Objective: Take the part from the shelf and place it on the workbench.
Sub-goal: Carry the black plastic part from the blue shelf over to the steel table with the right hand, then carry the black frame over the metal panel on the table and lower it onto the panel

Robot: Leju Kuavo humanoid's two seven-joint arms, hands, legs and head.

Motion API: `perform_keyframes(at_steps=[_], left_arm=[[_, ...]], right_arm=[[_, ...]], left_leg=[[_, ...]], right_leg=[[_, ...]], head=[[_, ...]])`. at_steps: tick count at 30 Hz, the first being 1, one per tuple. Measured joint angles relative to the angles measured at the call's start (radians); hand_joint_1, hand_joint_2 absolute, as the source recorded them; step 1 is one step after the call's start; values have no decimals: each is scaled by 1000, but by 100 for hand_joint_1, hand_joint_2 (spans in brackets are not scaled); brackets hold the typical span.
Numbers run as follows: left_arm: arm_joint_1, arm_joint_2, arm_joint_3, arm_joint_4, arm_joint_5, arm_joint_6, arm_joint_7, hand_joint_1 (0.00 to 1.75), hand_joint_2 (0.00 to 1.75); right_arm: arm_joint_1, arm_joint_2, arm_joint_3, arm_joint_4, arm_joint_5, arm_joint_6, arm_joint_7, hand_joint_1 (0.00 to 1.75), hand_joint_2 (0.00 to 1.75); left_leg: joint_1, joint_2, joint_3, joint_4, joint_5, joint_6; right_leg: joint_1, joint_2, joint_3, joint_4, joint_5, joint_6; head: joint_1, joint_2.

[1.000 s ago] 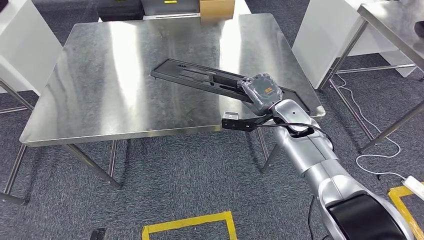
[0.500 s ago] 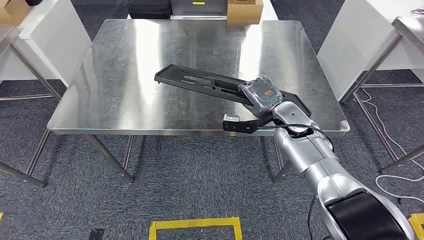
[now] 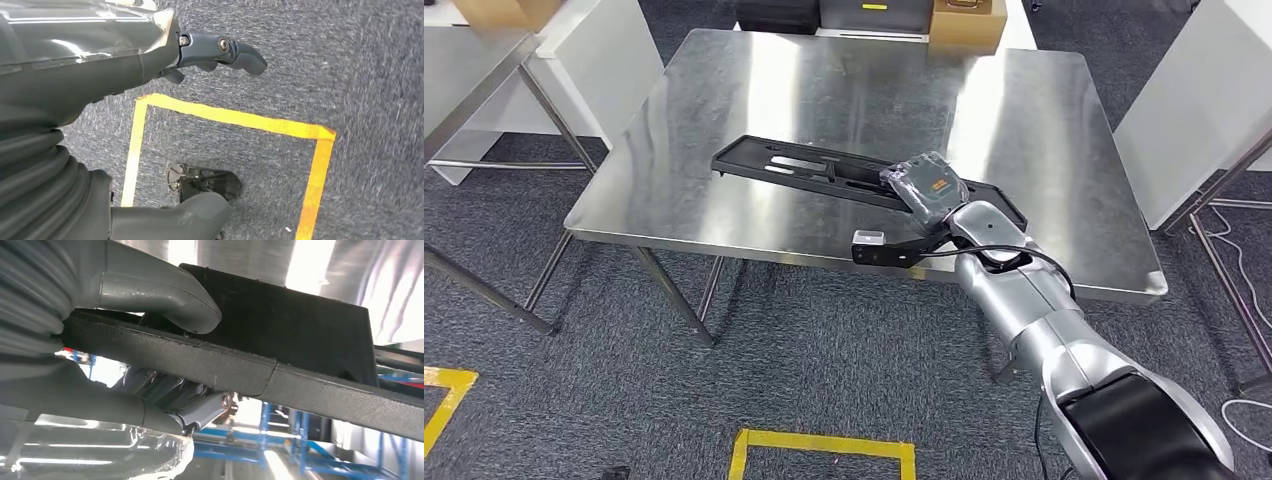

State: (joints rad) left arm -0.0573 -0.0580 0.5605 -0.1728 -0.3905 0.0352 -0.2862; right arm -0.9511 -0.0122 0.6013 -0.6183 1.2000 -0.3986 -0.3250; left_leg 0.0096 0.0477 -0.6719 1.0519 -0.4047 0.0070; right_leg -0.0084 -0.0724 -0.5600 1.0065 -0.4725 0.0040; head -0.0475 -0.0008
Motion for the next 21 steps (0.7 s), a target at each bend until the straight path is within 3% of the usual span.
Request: perform_keyframes(at_steps=[1,3,5,7,8,10,11,13,15,17,19,21], left_arm=[[-1,0,0,0,-1,0,0,0,175],[-2,0,1,0,-4,1,0,0,175],[0,-1,2,0,-7,1,1,0,175],[-3,-2,2,0,-10,1,4,0,175],[-5,-2,3,0,-12,0,7,0,175],[-7,-2,3,0,-18,1,15,0,175],[-7,-2,3,0,-22,3,22,0,175],[-6,-4,3,0,-27,6,35,0,175],[-6,-4,4,0,-30,3,43,0,175],[-5,-4,6,0,-31,-1,45,0,175],[-3,-4,7,0,-35,-2,45,0,175],[0,-4,7,0,-40,-3,45,0,175]], right_arm=[[-2,1,1,1,0,0,0,168,175],[-6,5,2,2,-1,0,0,168,175],[-9,9,3,3,-2,0,0,168,175],[-12,9,3,4,-4,0,1,168,175],[-11,8,4,5,-6,-1,2,168,175],[-5,4,4,10,-7,-1,10,168,175],[-3,3,4,12,-6,-2,18,168,175],[-4,1,4,17,0,-3,32,168,175],[-11,0,4,22,5,-4,42,168,175],[-17,1,5,28,16,-6,59,168,175],[-21,0,7,34,28,-6,82,168,175],[-27,-2,6,40,36,-6,105,168,175]], left_leg=[[-5,9,15,-26,2,6],[-10,-5,18,-32,0,17],[-6,-24,24,-42,5,28],[-1,-40,30,-50,10,40],[-1,-49,30,-51,10,43],[-1,-68,30,-50,10,46],[-1,-78,30,-49,10,46],[0,-92,30,-46,8,43],[-3,-101,29,-39,2,35],[-5,-104,28,-36,-4,24],[-2,-102,27,-35,-5,15],[2,-86,13,-3,-24,3]], right_leg=[[4,-8,2,-1,-2,4],[10,-25,6,-4,-5,11],[10,-10,0,11,-19,18],[8,36,-40,94,-59,14],[6,54,-74,164,-85,10],[4,67,-138,278,-117,12],[3,69,-151,290,-111,19],[-2,70,-116,188,-53,39],[-7,72,-60,56,2,45],[-5,74,-38,8,18,33],[-4,73,-33,5,21,18],[-9,72,-27,2,25,6]], head=[[0,0],[1,0],[2,0],[4,0],[5,0],[6,0],[7,0],[8,0],[8,0],[8,0],[7,0],[5,0]])
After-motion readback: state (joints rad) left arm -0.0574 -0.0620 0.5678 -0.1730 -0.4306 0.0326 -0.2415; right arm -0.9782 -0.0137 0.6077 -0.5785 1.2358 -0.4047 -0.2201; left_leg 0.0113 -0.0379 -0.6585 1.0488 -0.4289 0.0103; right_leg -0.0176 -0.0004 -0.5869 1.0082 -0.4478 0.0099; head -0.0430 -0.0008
